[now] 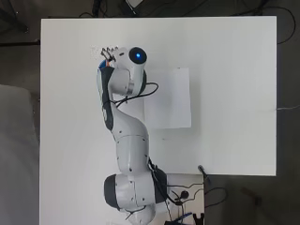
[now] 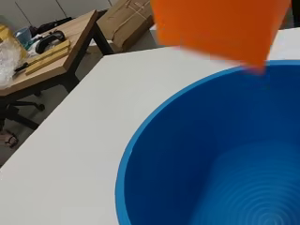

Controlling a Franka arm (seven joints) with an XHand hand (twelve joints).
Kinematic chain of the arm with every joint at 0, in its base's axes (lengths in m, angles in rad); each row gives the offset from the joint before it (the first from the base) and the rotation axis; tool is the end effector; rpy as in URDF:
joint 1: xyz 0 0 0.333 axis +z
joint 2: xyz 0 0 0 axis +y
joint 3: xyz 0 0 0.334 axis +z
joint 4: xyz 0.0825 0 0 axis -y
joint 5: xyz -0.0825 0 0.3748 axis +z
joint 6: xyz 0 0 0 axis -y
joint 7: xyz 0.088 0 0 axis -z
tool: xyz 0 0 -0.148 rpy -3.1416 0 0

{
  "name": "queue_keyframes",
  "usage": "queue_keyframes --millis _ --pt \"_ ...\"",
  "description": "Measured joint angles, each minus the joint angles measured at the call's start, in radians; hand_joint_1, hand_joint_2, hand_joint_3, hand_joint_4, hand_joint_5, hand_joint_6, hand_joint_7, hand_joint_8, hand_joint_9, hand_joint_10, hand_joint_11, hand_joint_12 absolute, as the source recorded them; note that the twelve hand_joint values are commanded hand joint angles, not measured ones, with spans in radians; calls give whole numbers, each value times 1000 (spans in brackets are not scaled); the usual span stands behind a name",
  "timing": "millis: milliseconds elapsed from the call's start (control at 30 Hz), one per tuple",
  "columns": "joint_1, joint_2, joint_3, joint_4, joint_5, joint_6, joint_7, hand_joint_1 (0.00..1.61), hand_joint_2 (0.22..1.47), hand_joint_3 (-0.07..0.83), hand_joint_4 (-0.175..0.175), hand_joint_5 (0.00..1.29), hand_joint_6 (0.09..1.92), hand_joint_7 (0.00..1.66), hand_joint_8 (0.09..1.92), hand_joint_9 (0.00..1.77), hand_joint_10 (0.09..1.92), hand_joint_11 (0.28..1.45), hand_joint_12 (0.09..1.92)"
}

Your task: Teleoperate dual arm-hand system to pick and place objects

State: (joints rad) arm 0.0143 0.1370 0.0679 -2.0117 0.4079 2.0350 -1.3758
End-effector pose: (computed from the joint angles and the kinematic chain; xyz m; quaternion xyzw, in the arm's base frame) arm 0.5563 0.0822 0.3668 -0.7957 -0.5755 -0.0640 0.1775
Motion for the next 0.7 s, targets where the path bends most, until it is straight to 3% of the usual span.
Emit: queue_keyframes --millis 33,100,267,367,533,700 --pt "2 4 1 10 -7 -11 2 171 1020 -11 -7 86 236 143 193 265 322 426 321" --pt "6 19 5 41 -33 -49 49 41 990 -2 5 34 87 67 87 205 104 410 87" --pt "16 28 14 78 -99 -82 328 3 983 -2 44 113 87 220 87 360 87 445 87" --pt "19 17 17 84 -137 -83 441 0 977 1 54 152 87 262 87 361 87 443 87" --pt "20 -109 15 81 -223 -95 433 0 939 -12 87 208 87 259 87 341 87 432 87" --pt "18 -249 -8 102 -274 -190 382 0 936 -6 91 240 87 263 87 348 87 433 87"
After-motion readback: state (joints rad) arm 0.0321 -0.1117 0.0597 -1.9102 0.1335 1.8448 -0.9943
